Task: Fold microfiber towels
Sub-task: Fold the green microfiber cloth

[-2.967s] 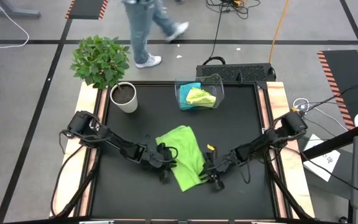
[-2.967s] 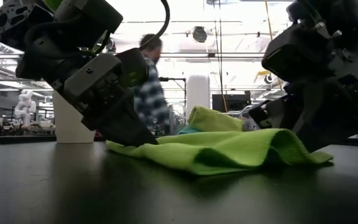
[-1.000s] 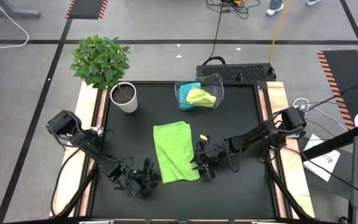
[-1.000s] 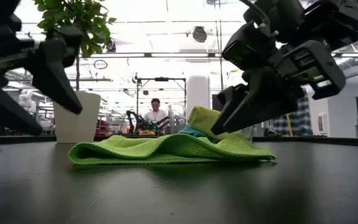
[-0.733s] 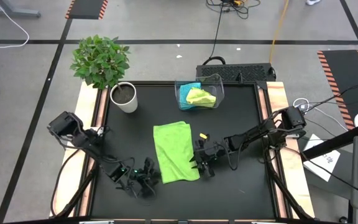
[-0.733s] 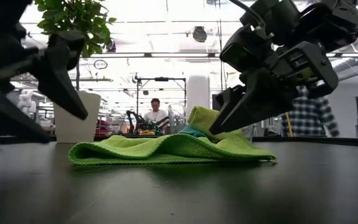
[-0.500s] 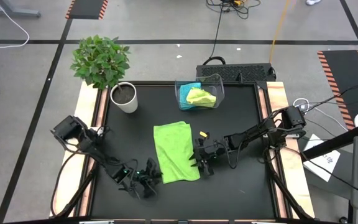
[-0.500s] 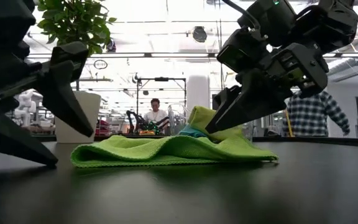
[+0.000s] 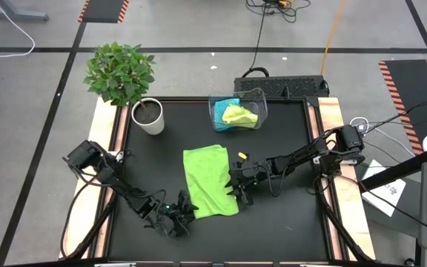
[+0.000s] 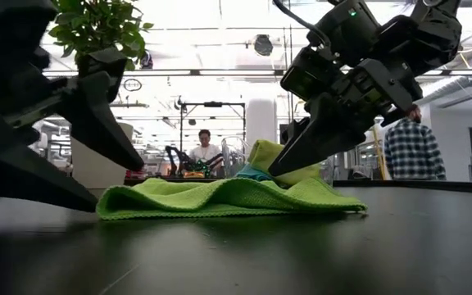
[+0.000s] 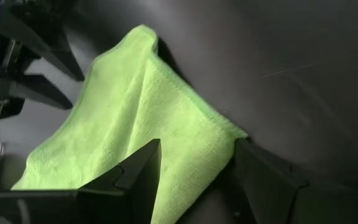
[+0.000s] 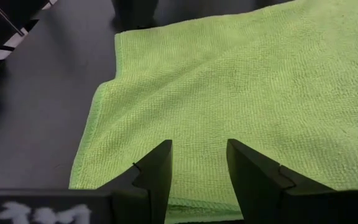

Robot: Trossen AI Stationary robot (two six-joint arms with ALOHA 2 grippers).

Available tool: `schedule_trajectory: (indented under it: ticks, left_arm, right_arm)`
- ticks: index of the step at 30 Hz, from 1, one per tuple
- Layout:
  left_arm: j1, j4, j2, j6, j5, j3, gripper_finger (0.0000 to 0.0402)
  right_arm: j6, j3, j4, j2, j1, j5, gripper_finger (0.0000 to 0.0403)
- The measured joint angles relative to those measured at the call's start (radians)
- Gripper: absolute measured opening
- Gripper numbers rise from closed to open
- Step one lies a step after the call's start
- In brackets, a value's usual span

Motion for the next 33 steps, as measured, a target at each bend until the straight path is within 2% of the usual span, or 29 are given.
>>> schedule_trajectory:
  ticks: [5,9,12,18,19,23,28,33]
  left_arm:
    - [0.034,-0.036,-0.001,-0.042,0.023,0.0,0.0202]
    - [0.057,-0.037,0.0,-0.043,0.083,0.0,0.0174]
    - [0.063,-0.038,0.0,-0.045,0.1,0.0,0.0135]
    - [0.065,-0.031,0.0,-0.02,0.124,0.0,0.002]
    - [0.065,-0.031,0.0,-0.02,0.124,0.0,0.0011]
    - [0.065,-0.025,-0.016,-0.014,0.123,-0.003,0.0013]
    - [0.067,-0.039,-0.083,-0.019,0.112,-0.006,0.0006]
    - [0.082,-0.038,-0.136,-0.035,0.103,-0.005,0.0005]
  right_arm:
    - [0.0,0.0,0.0,0.0,0.0,0.0,0.0146]
    - [0.0,0.0,0.001,0.0,0.001,0.0,0.0146]
    - [0.0,0.0,0.001,0.0,0.001,0.0,0.0146]
    - [-0.001,0.0,0.001,0.0,0.002,0.0,0.0146]
    - [-0.001,0.0,0.001,0.0,0.002,0.0,0.0146]
    - [-0.02,0.0,0.001,0.0,0.002,-0.013,0.0146]
    - [-0.072,0.0,0.002,0.0,0.009,-0.128,0.0146]
    - [-0.179,0.0,0.022,0.0,0.056,-0.107,0.0146]
